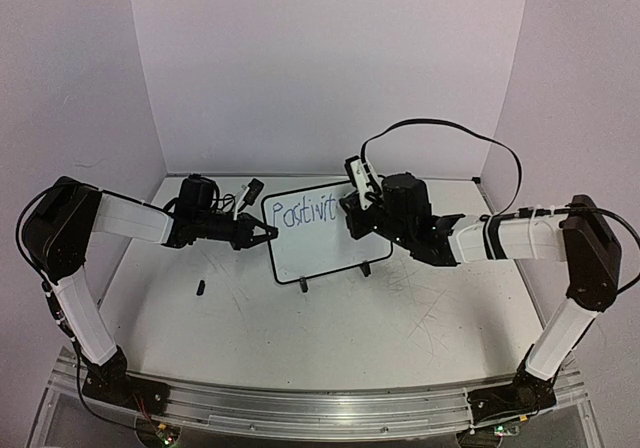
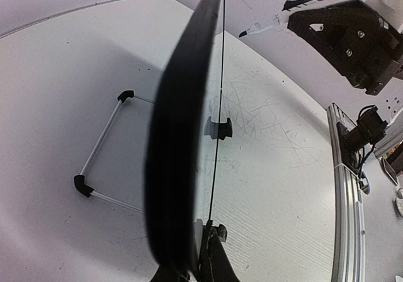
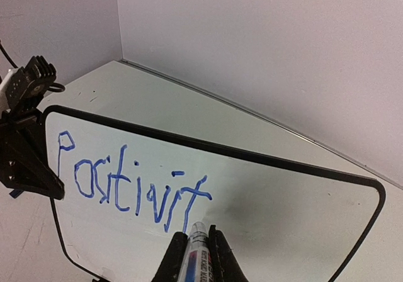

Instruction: Write a sentence on the whiteboard

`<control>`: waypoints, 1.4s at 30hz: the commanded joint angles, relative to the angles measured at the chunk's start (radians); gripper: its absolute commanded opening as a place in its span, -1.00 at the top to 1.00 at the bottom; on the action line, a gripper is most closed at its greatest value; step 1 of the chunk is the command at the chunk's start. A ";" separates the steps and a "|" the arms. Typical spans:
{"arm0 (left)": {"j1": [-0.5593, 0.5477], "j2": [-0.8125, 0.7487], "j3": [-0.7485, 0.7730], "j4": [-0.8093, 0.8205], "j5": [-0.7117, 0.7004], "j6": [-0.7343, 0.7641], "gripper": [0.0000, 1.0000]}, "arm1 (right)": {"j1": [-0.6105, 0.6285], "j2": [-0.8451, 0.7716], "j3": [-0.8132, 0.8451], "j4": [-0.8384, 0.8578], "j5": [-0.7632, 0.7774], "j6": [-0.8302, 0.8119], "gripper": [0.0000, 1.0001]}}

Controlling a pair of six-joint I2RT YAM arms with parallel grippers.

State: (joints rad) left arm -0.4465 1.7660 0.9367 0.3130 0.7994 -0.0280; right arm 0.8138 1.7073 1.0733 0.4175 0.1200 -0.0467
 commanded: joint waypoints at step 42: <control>0.016 0.010 0.040 -0.051 -0.217 0.071 1.00 | -0.020 0.033 0.003 0.032 0.057 0.079 1.00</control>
State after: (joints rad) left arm -0.4492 1.7661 0.9436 0.2980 0.7971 -0.0257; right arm 0.7971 1.7535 1.0981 0.4461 0.1661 -0.0066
